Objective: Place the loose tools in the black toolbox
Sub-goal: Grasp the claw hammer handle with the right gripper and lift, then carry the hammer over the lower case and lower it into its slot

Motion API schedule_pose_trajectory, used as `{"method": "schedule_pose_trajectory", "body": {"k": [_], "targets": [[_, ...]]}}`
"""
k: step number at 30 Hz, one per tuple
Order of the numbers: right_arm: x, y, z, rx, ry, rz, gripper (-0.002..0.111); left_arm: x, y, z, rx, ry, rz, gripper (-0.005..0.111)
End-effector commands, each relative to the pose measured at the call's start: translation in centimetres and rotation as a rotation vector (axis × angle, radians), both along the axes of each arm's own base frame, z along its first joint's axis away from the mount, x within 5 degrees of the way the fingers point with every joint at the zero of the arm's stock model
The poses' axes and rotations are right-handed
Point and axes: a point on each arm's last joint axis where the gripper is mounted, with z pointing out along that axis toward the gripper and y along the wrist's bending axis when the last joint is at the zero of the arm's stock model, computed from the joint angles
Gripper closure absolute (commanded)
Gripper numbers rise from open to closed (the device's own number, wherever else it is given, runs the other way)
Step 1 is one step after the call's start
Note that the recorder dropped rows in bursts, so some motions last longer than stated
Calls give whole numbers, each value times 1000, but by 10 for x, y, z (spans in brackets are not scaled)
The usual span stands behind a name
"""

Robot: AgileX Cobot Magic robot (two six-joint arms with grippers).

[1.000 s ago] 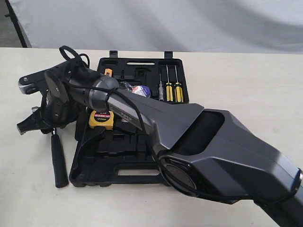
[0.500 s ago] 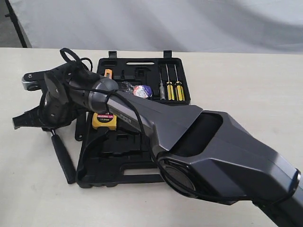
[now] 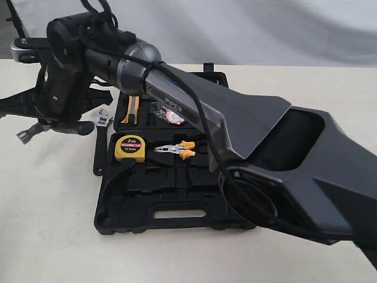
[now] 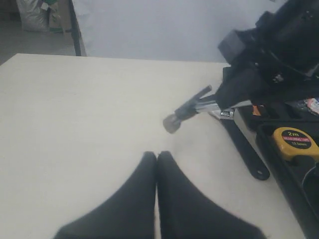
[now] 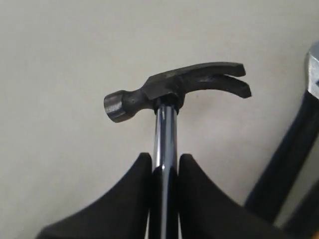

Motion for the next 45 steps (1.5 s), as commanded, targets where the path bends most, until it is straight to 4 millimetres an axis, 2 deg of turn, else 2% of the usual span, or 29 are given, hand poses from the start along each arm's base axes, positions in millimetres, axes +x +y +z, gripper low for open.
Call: {"method": "schedule_pose_trajectory", "body": {"k": [1, 3, 5, 7, 9, 12, 14, 19, 22, 31, 39, 41, 45], "targets": [[-5, -20, 19, -144, -2, 165, 109, -2, 0, -1, -27, -5, 1, 105], [-4, -30, 35, -141, -29, 175, 109, -2, 0, -1, -27, -5, 1, 105], [-13, -40, 60, -142, -73, 240, 109, -2, 0, -1, -27, -5, 1, 105], [-24, -55, 73, -181, -91, 322, 109, -2, 0, -1, -27, -5, 1, 105], [-33, -82, 68, -241, -60, 445, 109, -2, 0, -1, -27, -5, 1, 105], [-45, -114, 63, -213, -30, 605, 109, -2, 0, -1, -27, -5, 1, 105], [-50, -129, 53, -139, -79, 720, 109, -2, 0, -1, -27, -5, 1, 105], [-56, -152, 20, -43, -47, 800, 109, -2, 0, -1, -27, -5, 1, 105], [-53, -153, 0, -68, -61, 769, 109, -2, 0, -1, -27, -5, 1, 105], [-45, -150, -35, -90, -28, 784, 109, -2, 0, -1, -27, -5, 1, 105], [-43, -152, -46, -133, -11, 792, 107, -2, 0, -1, -27, -5, 1, 105], [-43, -155, -48, -163, -4, 787, 98, -2, 0, -1, -27, -5, 1, 105], [-40, -159, -49, -223, 6, 761, 67, -2, 0, -1, -27, -5, 1, 105]]}}
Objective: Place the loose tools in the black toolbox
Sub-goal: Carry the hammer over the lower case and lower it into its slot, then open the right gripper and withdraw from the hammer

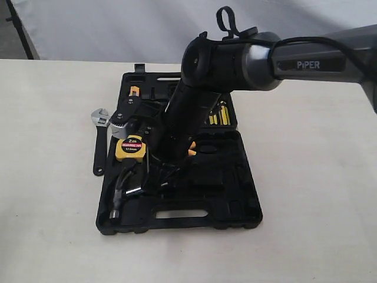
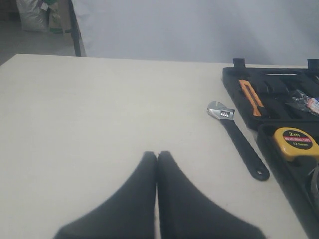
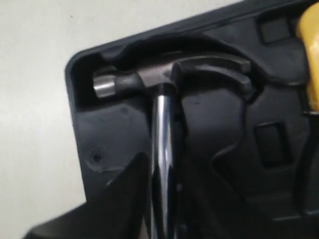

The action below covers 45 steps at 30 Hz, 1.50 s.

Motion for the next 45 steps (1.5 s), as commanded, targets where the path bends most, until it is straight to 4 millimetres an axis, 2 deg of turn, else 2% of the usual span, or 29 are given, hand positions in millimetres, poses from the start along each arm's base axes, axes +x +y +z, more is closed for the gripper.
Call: {"method": "schedule_pose_trajectory", "body": {"k": [1, 3, 6, 8, 10, 11, 12, 16, 17, 18, 20, 22, 23, 25, 28, 29, 32, 38, 40, 45], "targets": [[5, -7, -1, -62, -35, -23, 60, -2, 0, -1, -27, -5, 1, 105], [8, -6, 7, -47, -56, -45, 54, -2, 0, -1, -27, -5, 1, 105], [16, -1, 31, -5, -81, -143, 63, -2, 0, -1, -27, -5, 1, 105], [19, 1, 51, 25, -91, -191, 81, -2, 0, -1, -27, -5, 1, 105], [18, 2, 63, 36, -90, -197, 101, -2, 0, -1, -27, -5, 1, 105], [17, 2, 64, 32, -68, -209, 108, -2, 0, -1, -27, -5, 1, 105], [15, 3, 62, 25, -47, -224, 108, -2, 0, -1, -27, -5, 1, 105], [14, 5, 22, -61, 102, -347, 108, -2, 0, -1, -27, -5, 1, 105], [13, 6, 9, -85, 131, -355, 108, -2, 0, -1, -27, -5, 1, 105], [10, 10, -17, -134, 192, -377, 108, -2, 0, -1, -27, -5, 1, 105], [5, 14, -39, -185, 236, -375, 108, -2, 0, -1, -27, -5, 1, 105], [2, 20, -48, -203, 246, -381, 108, -2, 0, -1, -27, -5, 1, 105], [2, 22, -47, -194, 234, -380, 108, -2, 0, -1, -27, -5, 1, 105], [9, 24, -24, -166, 177, -398, 108, -2, 0, -1, -27, -5, 1, 105], [19, 14, 20, -196, 24, -453, 108, -2, 0, -1, -27, -5, 1, 105], [18, 13, 24, -197, 20, -453, 108, -2, 0, -1, -27, -5, 1, 105], [14, 13, 18, -234, 66, -457, 108, -2, 0, -1, -27, -5, 1, 105], [9, 27, -20, -292, 123, -444, 108, -2, 0, -1, -27, -5, 1, 105], [10, 28, -20, -288, 128, -477, 108, -2, 0, -1, -27, -5, 1, 105], [14, 31, -3, -267, 119, -498, 108, -2, 0, -1, -27, -5, 1, 105]]}}
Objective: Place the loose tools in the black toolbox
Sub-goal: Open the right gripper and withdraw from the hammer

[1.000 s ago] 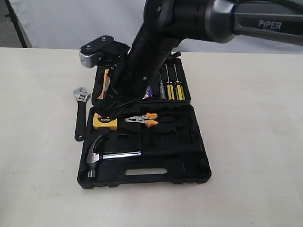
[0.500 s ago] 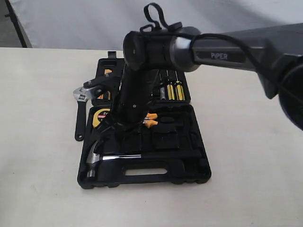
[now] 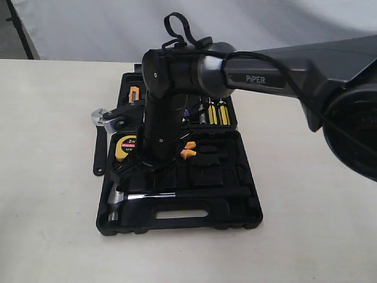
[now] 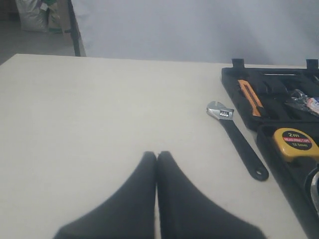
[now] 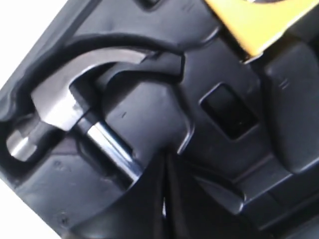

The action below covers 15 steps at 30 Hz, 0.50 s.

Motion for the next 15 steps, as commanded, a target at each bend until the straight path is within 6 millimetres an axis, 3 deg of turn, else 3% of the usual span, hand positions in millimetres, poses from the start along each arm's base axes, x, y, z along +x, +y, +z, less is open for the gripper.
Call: {"method": "schedule_pose_trajectory", "body": {"k": [1, 15], "targets": [[1, 3, 14, 3, 0, -7, 108, -2, 0, -1, -27, -5, 1, 105], [-16, 43, 23, 80, -93, 51, 108, -2, 0, -1, -27, -5, 1, 105]]}}
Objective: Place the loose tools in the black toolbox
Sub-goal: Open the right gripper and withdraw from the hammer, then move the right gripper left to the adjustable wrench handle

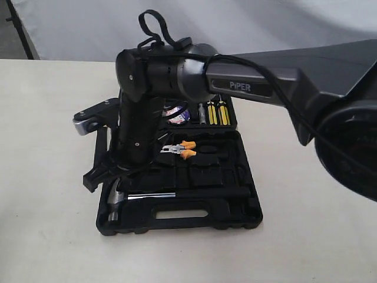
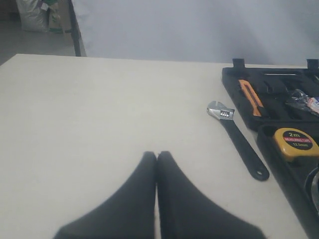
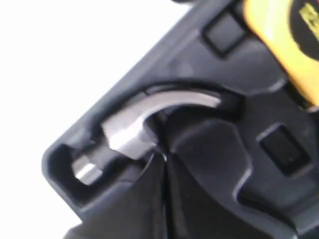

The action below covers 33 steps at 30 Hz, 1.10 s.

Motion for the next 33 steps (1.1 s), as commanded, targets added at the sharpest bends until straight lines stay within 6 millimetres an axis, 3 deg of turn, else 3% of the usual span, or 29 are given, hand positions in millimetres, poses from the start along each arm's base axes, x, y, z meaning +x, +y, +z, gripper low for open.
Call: {"method": "schedule_pose_trajectory", "body": {"k": [1, 14, 33], "targets": [[-3, 13, 10, 43, -47, 5, 108, -2, 0, -1, -27, -5, 1, 105], [-6, 24, -19, 39, -5, -25, 108, -2, 0, -1, -27, -5, 1, 105], [-3, 31, -19, 120, -19, -70, 108, -2, 0, -1, -27, -5, 1, 105]]}}
